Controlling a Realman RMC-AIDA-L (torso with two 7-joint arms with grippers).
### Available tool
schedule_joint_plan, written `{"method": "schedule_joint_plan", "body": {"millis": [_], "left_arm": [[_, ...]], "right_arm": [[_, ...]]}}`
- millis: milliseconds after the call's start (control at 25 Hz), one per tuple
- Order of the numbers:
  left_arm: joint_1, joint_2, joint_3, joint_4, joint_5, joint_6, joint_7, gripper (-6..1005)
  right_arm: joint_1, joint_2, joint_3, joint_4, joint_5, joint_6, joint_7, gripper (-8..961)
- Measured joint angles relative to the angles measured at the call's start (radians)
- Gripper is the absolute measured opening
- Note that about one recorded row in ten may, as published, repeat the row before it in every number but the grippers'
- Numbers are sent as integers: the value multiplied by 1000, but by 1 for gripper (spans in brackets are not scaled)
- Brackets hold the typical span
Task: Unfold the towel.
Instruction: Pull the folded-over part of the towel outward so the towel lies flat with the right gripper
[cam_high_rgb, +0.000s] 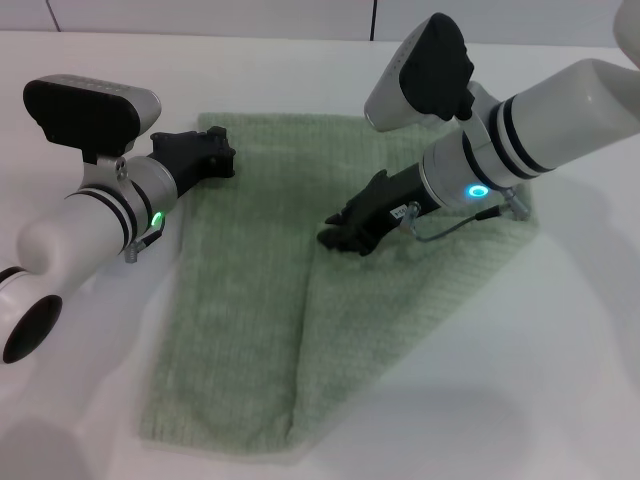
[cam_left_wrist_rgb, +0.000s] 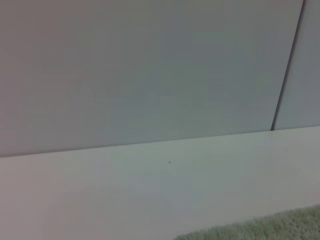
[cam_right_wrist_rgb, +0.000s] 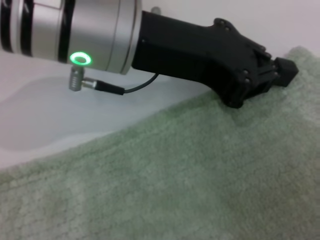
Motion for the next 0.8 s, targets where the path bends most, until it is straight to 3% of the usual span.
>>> {"method": "schedule_joint_plan", "body": {"millis": [320,520,800], "left_arm": [[0,1,0,0,0,0,0,-2],[-1,2,0,0,0,0,0,-2],[0,2,-1,1,0,0,0,-2]], "right_arm": [[-4,-1,0,-4,-7,22,1,66],[-3,-1,0,-4,-7,22,-4,14],[-14,-1,-1,-31,-7,-7,-22,14]]}}
